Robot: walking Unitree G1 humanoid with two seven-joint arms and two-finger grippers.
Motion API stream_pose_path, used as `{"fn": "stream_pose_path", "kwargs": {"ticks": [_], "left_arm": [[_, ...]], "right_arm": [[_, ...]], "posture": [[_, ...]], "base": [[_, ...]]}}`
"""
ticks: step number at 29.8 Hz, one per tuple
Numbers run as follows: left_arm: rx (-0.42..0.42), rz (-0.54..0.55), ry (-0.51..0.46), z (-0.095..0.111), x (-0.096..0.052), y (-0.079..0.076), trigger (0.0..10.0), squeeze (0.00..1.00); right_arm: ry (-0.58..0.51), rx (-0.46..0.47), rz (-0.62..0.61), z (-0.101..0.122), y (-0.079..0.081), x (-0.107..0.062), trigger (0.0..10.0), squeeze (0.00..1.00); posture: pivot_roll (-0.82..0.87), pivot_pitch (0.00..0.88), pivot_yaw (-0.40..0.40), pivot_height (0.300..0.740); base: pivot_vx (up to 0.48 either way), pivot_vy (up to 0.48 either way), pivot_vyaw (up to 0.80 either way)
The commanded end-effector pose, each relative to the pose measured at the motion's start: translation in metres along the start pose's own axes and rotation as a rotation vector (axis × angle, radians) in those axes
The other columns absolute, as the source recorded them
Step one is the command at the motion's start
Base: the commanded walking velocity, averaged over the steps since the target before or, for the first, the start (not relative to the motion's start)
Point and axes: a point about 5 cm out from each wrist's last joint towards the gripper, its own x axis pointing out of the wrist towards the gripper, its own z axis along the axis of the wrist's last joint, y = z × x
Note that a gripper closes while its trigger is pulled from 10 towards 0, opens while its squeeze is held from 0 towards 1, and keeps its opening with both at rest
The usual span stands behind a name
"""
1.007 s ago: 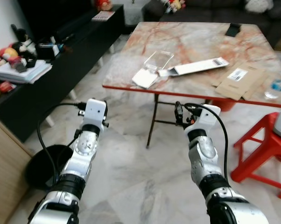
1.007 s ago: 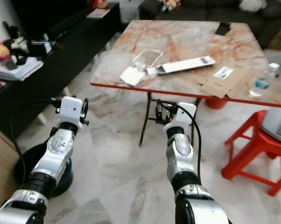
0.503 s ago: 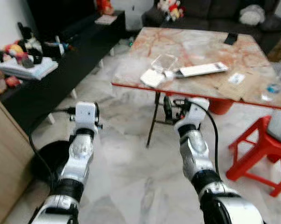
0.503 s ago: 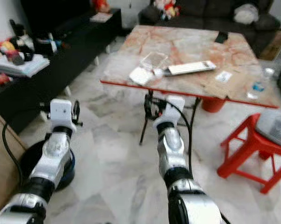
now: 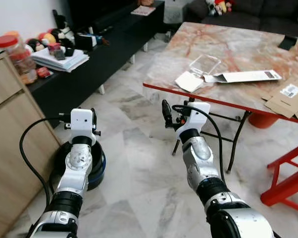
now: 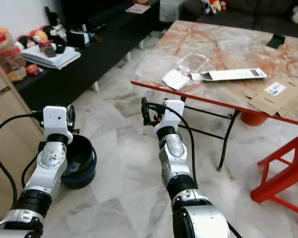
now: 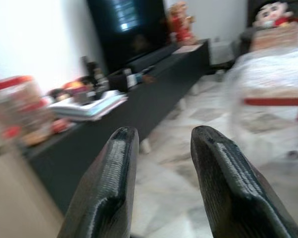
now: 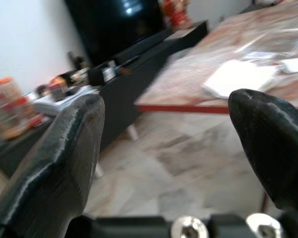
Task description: Picking trash to rubbish bin
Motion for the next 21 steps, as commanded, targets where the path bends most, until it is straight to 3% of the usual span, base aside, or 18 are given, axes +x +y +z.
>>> {"fn": "stream_pose_path", "kwargs": {"ticks": [1,21], "left_arm": [[0.014,-0.021,-0.008,0.003,0.0005,-0.0033,10.0,0.0],[0.044,0.003,-0.027,0.0083,0.0025,0.0065,10.0,0.0]], "right_arm": [[0.002,0.01,-0.007,-0.0002,-0.0015,-0.0003,10.0,0.0],[-0.002,0.007,0.04,0.0006,0.0061,0.0012,10.0,0.0]], "posture": [[0.1,0.065,-0.009,0.74],[0.11,0.07,-0.024,0.74]], "base": [[0.416,0.0,0.0],[0.418,0.012,0.0]]}}
